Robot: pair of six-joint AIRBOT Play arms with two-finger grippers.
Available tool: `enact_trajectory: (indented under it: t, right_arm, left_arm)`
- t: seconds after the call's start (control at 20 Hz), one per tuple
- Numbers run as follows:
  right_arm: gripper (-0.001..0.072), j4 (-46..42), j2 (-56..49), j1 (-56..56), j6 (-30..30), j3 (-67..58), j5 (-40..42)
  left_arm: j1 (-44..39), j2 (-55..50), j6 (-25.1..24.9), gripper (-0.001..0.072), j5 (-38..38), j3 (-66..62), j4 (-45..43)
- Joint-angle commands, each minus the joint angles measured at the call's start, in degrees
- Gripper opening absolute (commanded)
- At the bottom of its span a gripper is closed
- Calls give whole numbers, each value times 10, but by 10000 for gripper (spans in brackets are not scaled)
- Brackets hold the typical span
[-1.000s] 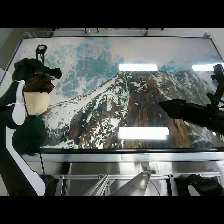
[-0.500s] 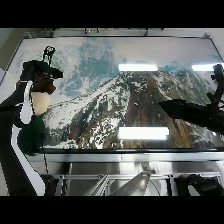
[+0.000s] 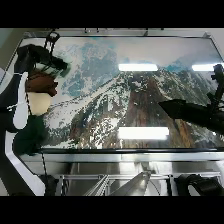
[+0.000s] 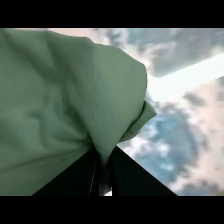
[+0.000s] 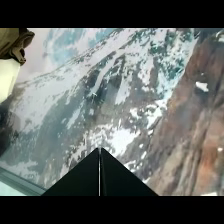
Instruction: Fold the shirts.
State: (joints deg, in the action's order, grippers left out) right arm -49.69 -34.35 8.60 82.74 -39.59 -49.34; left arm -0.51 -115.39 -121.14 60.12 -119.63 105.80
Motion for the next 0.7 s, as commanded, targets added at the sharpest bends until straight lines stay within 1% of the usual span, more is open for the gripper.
enact_trajectory:
  t: [0.0,0.05,0.1,0.2,0.3,0.4,0.5,0.65]
  right_arm:
    - [20,0,0,0,0,0,0]
    - [20,0,0,0,0,0,0]
    - [19,0,0,0,0,0,0]
    - [19,0,0,0,0,0,0]
    - [20,0,0,0,0,0,0]
    - [20,0,0,0,0,0,0]
    - [20,0,0,0,0,0,0]
    - [20,0,0,0,0,0,0]
  left_arm:
    - [-45,108,-16,22,110,27,186]
    - [-62,139,-24,22,123,46,232]
    - [-83,163,-24,22,149,61,257]
    - [-132,197,-19,22,199,100,262]
    - [-184,217,2,22,225,159,262]
    - [-234,225,30,22,226,229,262]
    - [-279,225,32,22,216,300,262]
    - [-327,224,33,22,168,381,262]
